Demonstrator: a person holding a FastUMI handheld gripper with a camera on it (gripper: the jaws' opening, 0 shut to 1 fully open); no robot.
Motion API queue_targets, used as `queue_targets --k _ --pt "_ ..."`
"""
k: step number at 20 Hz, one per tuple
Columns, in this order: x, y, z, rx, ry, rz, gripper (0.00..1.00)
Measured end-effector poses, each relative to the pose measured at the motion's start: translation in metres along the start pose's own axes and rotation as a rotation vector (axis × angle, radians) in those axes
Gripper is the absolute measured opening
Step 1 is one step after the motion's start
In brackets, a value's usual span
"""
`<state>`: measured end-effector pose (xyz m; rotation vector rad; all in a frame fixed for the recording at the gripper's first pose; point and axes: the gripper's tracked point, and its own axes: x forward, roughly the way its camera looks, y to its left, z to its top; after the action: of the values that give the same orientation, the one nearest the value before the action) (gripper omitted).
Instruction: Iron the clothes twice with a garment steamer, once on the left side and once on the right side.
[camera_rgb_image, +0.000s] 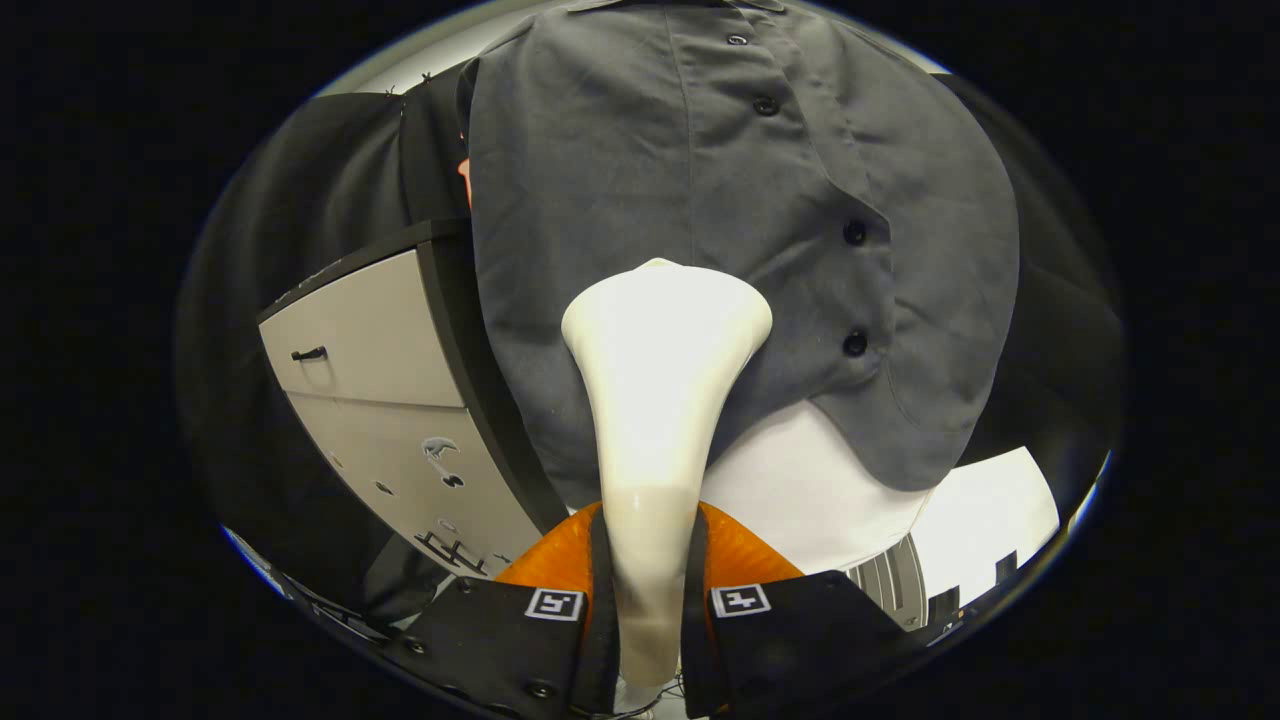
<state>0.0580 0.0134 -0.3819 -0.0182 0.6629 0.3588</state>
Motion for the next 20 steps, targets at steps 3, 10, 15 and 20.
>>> queue_targets --k 3,10,15,20 --pt "-0.010 -0.004 0.000 0.026 0.015 0.005 0.33" --pt "-0.052 -0.025 0.054 0.056 -0.055 0.009 0.33" --pt "-0.083 -0.045 0.115 0.053 -0.140 -0.006 0.32" --pt "-0.110 -0.070 0.183 0.029 -0.222 -0.020 0.33"
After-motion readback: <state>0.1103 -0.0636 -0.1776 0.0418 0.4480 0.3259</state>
